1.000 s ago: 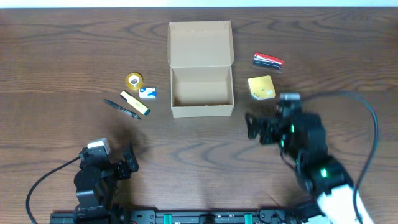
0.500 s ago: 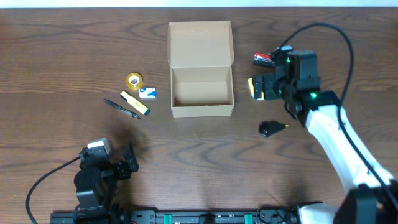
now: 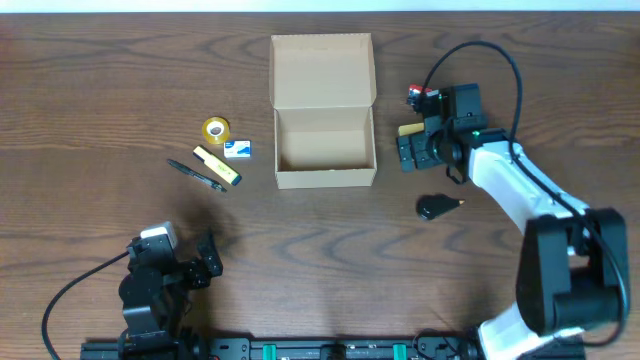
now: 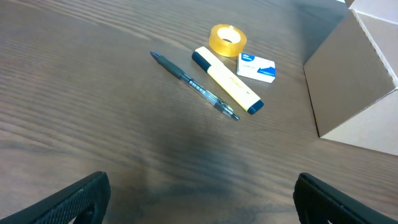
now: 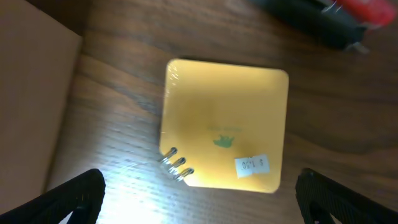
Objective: Pack container
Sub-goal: 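Move the right gripper over the yellow notepad and lower onto it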
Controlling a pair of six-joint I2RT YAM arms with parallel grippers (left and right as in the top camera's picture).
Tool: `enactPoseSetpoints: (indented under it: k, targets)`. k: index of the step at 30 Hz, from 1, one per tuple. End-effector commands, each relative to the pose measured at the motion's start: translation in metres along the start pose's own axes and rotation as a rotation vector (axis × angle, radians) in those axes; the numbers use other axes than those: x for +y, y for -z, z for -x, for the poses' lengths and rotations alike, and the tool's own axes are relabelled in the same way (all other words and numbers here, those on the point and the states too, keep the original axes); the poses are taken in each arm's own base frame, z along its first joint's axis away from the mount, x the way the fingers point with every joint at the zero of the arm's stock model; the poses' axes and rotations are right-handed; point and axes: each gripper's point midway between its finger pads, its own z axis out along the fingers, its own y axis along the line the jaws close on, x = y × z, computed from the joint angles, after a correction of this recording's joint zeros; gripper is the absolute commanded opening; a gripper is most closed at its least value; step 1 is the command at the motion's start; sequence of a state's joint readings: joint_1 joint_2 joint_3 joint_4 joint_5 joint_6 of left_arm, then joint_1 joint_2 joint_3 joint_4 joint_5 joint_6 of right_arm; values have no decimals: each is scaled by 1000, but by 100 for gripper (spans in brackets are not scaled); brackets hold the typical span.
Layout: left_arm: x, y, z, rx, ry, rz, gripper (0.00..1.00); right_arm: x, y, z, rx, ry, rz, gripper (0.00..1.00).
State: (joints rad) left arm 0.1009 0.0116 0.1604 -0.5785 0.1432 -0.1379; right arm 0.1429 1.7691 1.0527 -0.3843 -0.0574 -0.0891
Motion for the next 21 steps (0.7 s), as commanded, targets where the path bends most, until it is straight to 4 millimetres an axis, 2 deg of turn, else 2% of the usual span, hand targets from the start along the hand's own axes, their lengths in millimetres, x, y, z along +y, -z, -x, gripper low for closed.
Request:
enactPoseSetpoints:
  k: [1,4,11,16,21]
  targets:
    - [-1,-1,-2,2,-2,-7,95,-8,-8,2,7,-4,-31,99]
    - [-1,-1,-2,2,-2,-7,95,-17,-13,1,8,-57,-82,99]
    - [-1,-1,-2,2,-2,-7,95,-23,-14,28,-104,-109,-102,99]
    - [-1,-1,-2,2,-2,-7,95,-20,-16,29,-108,-107,-84,99]
    - [-1,-1,-2,2,-2,-7,95,-25,-19,26,-98,-111,-99,99]
